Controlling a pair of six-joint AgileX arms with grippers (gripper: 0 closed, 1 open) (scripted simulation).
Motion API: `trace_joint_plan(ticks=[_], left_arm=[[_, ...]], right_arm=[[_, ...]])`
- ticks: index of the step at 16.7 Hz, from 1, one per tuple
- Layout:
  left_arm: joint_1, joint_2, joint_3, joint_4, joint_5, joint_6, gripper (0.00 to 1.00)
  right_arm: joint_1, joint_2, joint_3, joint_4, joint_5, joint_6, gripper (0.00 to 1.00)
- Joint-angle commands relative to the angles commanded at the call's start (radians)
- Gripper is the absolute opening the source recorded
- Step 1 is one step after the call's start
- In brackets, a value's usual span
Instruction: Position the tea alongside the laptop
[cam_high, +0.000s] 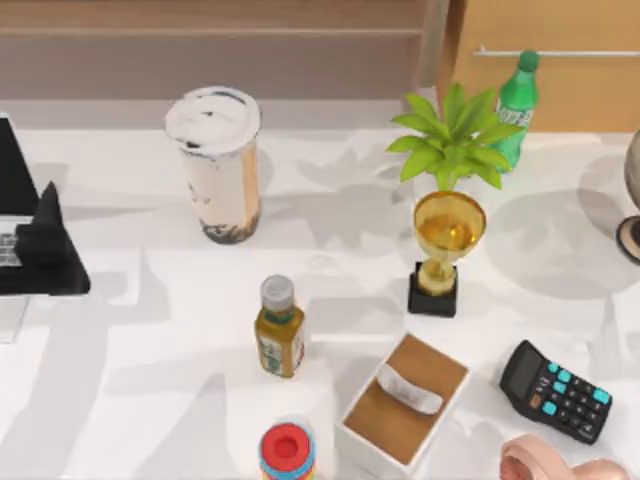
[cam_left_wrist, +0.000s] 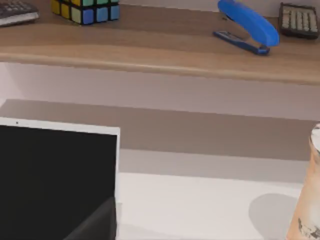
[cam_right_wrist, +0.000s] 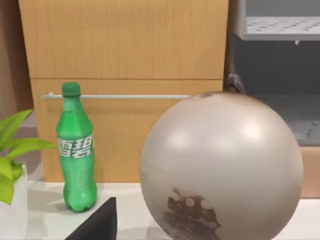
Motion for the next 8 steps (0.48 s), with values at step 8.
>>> trace_joint_plan(ticks=[8], left_arm=[[-0.291,0.769,0.271,0.239,-0.253,-0.123,1.0]], right_arm=[[0.0,0.0,0.0,0.0,0.0,0.0,1.0]])
